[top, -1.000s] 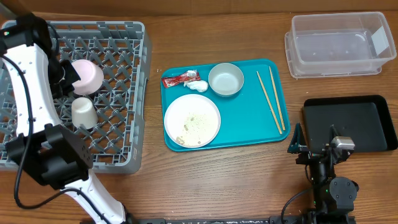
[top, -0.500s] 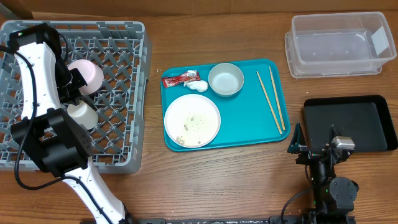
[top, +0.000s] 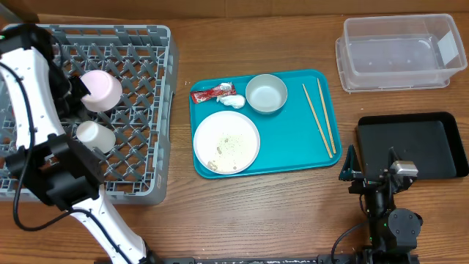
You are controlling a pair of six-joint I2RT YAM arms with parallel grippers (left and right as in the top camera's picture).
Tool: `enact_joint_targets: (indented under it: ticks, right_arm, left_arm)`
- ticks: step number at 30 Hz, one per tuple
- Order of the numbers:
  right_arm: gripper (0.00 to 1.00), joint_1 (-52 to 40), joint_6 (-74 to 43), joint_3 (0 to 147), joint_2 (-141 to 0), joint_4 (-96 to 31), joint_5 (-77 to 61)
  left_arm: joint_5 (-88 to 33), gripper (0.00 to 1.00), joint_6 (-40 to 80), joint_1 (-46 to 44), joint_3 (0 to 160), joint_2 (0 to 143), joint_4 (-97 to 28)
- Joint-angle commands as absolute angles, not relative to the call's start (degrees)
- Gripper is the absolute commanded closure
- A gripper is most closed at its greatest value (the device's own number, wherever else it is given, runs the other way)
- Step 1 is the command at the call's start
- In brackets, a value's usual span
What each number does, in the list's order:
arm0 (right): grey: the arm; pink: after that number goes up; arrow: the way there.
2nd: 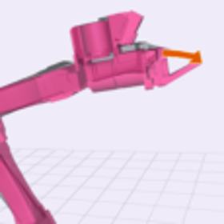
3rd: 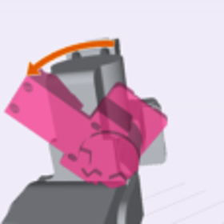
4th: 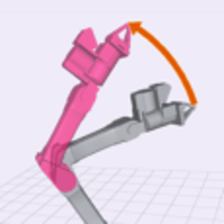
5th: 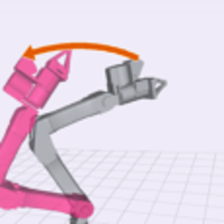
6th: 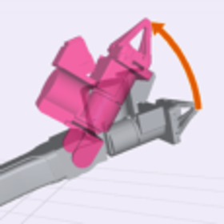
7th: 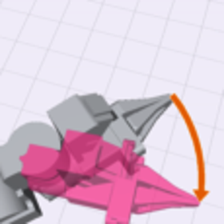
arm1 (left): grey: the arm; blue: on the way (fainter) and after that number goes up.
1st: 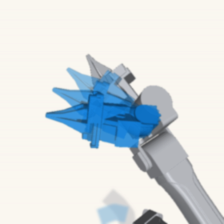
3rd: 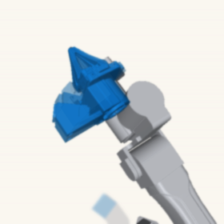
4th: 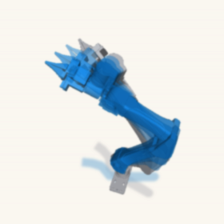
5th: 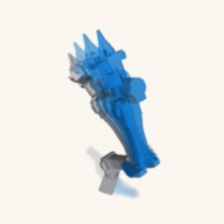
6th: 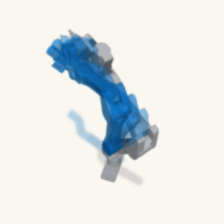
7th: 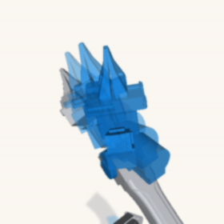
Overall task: Sort waste into correct bins and load items into the dishwasher
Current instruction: 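Release the paper cup and raise the left gripper from the rack, then move the left gripper to the small white bowl and grasp its rim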
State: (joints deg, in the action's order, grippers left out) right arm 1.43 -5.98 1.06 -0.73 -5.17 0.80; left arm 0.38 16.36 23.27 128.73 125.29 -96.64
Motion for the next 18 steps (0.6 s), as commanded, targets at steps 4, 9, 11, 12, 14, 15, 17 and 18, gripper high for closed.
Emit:
enact_joint_targets:
  ticks: [4, 9, 11, 12, 14, 15, 17, 18]
  right_arm:
    - [0.00, 1.6, -6.2, 0.4, -0.2, -4.8, 0.7]
    - [0.00, 1.6, -6.2, 0.4, -0.2, -4.8, 0.7]
    - [0.00, 1.6, -6.2, 0.4, -0.2, -4.8, 0.7]
    - [0.00, 1.6, -6.2, 0.4, -0.2, -4.8, 0.7]
    - [0.00, 1.6, -6.2, 0.4, -0.2, -4.8, 0.7]
    - [0.00, 1.6, -6.2, 0.4, -0.2, -4.8, 0.7]
    - [0.00, 1.6, -6.2, 0.4, -0.2, -4.8, 0.7]
    - [0.00, 1.6, -6.2, 0.4, -0.2, -4.8, 0.7]
  left_arm:
    - [-17.6, 0.96, 12.8, 23.0, 134.7, 117.9, -96.8]
    - [-35.2, 0.96, 8.7, 20.4, 135.1, 113.3, -96.8]
    - [-38.8, 0.92, 8.8, 17.6, 135.1, 112.4, -96.8]
    - [-40.1, 0.82, 8.8, 15.8, 135.1, 112.4, -96.8]
    - [-42.0, 0.24, 9.2, 11.9, 135.0, 112.5, -96.8]
    - [-42.1, 0.08, 9.9, 9.9, 134.8, 112.5, -96.7]
    - [-41.7, 0.08, 10.5, 5.4, 134.1, 112.5, -96.1]
    - [-41.2, 0.08, 10.5, 3.2, 133.8, 112.5, -95.5]
